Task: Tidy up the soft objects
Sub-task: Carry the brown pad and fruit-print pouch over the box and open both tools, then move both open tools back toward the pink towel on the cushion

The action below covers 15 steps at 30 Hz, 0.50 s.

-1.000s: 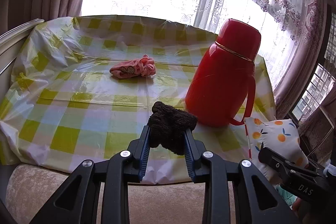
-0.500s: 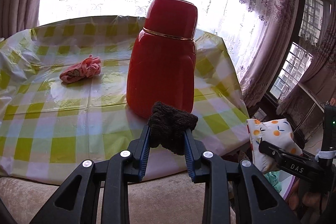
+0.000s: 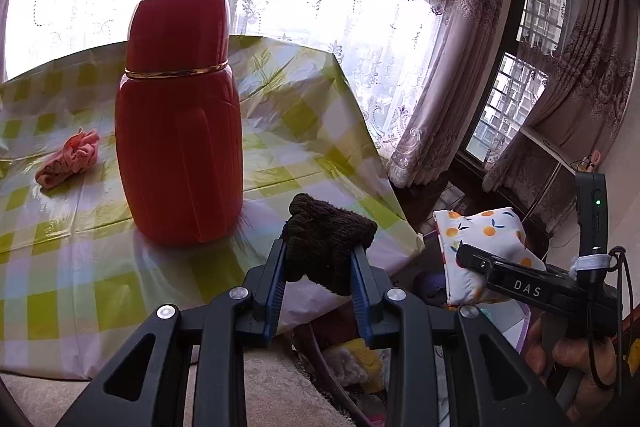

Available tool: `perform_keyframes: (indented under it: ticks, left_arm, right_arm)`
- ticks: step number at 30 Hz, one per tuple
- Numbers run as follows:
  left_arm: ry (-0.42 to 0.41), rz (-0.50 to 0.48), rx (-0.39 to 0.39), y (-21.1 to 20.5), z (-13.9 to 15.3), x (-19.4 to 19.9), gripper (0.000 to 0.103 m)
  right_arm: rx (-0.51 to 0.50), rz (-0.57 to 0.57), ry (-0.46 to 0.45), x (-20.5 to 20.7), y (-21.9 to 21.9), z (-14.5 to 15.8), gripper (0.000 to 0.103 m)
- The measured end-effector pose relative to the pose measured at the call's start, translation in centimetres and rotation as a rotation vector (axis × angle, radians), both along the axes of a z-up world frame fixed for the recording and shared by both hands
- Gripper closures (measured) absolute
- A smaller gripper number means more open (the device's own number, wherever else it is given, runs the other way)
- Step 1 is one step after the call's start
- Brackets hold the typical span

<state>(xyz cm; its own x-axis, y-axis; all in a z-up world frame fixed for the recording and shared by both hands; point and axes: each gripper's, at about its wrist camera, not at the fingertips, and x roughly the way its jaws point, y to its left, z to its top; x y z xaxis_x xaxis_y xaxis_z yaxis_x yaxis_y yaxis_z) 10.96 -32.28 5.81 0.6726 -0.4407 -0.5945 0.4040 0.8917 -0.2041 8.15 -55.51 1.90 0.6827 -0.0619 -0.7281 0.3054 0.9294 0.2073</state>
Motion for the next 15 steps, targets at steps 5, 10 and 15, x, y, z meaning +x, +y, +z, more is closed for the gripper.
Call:
perform_keyframes:
  ticks: [5, 10, 15]
  left_arm:
    - [-0.002, -0.086, -0.014, -2.4, -0.1, -0.2, 0.071]
    - [0.100, -0.155, 0.029, -4.5, -2.3, 1.0, 0.048]
    - [0.123, -0.109, -0.013, -3.0, -2.4, 1.6, 0.048]
  right_arm:
    - [0.005, -0.010, -0.015, 0.3, -1.0, 0.1, 0.020]
    - [-0.005, -0.022, -0.016, 0.6, -1.3, 0.1, 0.016]
    - [-0.002, -0.040, -0.017, 0.2, -1.9, 0.2, 0.015]
